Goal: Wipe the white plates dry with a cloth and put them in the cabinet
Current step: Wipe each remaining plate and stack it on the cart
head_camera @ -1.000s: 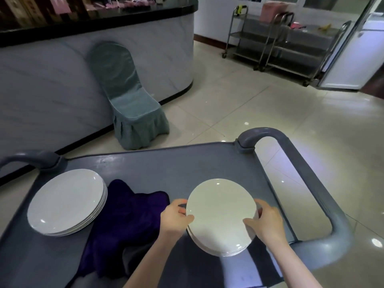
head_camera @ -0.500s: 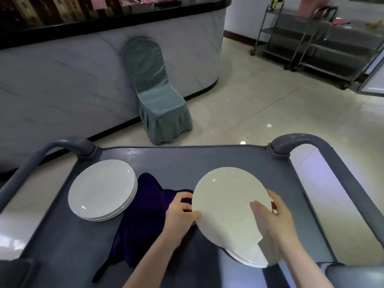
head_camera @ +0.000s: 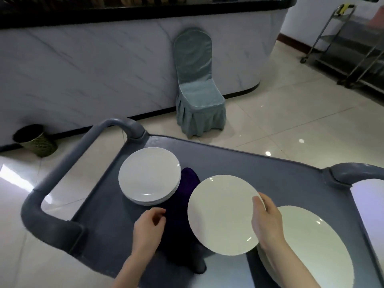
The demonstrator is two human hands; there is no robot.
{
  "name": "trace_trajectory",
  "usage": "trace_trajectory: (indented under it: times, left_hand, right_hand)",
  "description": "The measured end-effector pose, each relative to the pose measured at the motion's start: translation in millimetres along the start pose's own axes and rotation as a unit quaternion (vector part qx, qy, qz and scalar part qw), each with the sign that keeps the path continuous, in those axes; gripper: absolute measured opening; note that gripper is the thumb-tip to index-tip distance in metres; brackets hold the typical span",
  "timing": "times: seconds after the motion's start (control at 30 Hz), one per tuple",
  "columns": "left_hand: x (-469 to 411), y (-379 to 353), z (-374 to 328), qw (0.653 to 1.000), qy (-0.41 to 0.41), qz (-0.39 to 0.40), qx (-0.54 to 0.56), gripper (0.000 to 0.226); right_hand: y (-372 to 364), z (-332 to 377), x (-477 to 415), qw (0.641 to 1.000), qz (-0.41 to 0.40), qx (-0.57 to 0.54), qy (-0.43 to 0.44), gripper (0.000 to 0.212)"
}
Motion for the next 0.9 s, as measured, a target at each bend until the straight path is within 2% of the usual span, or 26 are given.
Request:
trace_trajectory:
  times: [0.07,0.17,0.27,0.33,0.37,0.43,0.53,0.63,0.73,0.8,0.9]
  left_hand:
    - [-8,3,16,0.996,-0.009,-0.037,-0.084,0.028]
    - [-15,-4,29,0.987,-0.022,-0.038,-0.158,0.036]
    - [-20,-12,30,0.978,-0.043,-0.027,-0.204,0.026]
    - [-24,-15,26,0.979,-0.034,0.018,-0.203,0.015]
    - [-26,-15,22,0.984,-0.008,0.058,-0.166,0.009]
    - [-23,-14,12,0.983,0.073,0.168,-0.010,0.007]
    - [-13,-10,-14,0.946,0.110,0.248,0.179,0.006]
    - [-1,-7,-55,0.922,0.052,0.300,0.239,0.010]
    - [22,-6,-107,0.914,-0.059,0.341,0.211,0.012]
    - [45,-15,-135,0.900,-0.150,0.385,0.142,0.013]
    - [81,-41,-142,0.843,-0.273,0.457,-0.081,0.009]
  right_hand:
    - [-9,-1,-2,1.000,0.011,0.012,-0.001,0.022]
    - [-21,-4,-2,0.999,0.036,0.028,-0.010,0.020]
    - [-25,-7,-1,0.998,0.045,0.031,-0.016,0.019]
    - [-24,-7,0,0.998,0.048,0.041,-0.016,0.019]
    - [-22,-9,0,0.998,0.046,0.047,-0.021,0.020]
    - [-17,-10,1,0.997,0.043,0.060,-0.032,0.023]
    - [-4,-11,1,0.997,0.027,0.061,-0.046,0.029]
    - [9,-9,1,0.997,0.017,0.062,-0.041,0.036]
    - [16,-5,3,0.997,0.006,0.074,-0.017,0.042]
    - [18,-2,4,0.997,-0.003,0.081,-0.010,0.045]
    - [22,0,2,0.998,-0.031,0.058,-0.014,0.047]
Point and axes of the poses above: each hand's wrist, its own x-axis away from the middle knuckle, its own y-axis out of the back of the hand, z = x × y, the point moved 4 cm from there along -x, towards the middle knuckle, and after that the axes turned 15 degrees about y, right-handed, at the moved point
